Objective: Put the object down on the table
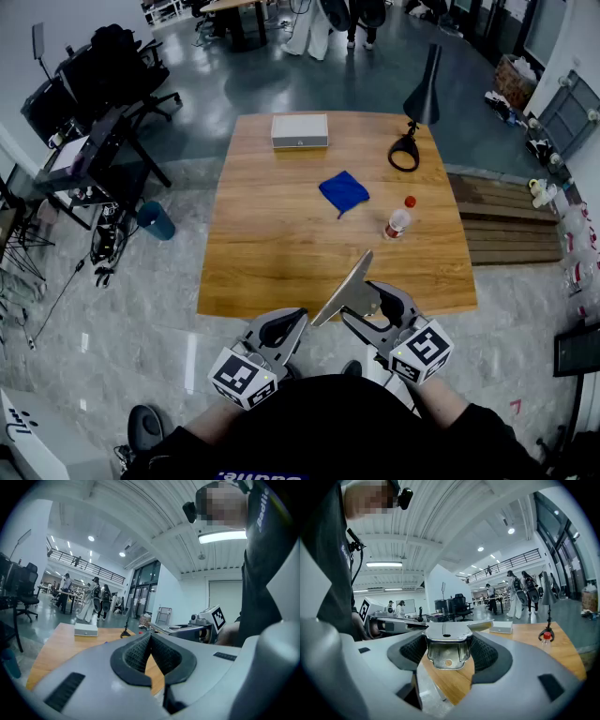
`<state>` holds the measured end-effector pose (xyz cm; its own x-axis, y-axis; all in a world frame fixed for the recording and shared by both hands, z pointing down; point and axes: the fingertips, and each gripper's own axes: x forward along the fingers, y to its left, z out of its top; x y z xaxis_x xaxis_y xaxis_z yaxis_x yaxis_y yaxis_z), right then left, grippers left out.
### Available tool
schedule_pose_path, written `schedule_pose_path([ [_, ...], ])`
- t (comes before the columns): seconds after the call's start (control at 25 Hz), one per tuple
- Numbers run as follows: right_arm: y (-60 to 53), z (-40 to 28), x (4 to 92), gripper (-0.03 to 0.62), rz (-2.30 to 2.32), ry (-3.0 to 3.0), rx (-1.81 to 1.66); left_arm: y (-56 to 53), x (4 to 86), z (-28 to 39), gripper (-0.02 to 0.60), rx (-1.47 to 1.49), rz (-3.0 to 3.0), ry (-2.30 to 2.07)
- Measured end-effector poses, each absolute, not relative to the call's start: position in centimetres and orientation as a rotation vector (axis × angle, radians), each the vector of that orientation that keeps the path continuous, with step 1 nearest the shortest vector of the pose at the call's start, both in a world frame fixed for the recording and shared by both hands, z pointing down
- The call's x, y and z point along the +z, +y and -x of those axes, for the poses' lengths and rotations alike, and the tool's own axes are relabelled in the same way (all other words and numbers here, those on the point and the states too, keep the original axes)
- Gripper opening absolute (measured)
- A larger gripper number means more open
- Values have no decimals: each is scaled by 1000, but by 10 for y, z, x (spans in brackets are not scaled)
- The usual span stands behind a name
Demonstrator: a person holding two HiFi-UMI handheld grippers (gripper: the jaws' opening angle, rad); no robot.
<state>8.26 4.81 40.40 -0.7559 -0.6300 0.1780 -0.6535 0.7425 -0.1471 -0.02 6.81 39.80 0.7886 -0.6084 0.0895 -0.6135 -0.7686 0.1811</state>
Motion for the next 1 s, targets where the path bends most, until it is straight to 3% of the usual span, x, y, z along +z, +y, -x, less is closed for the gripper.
schedule_pose_path([
  [1.0, 47, -93, 402, 281, -990, -2854, 318, 72, 401, -10, 9, 61, -2753, -1012],
])
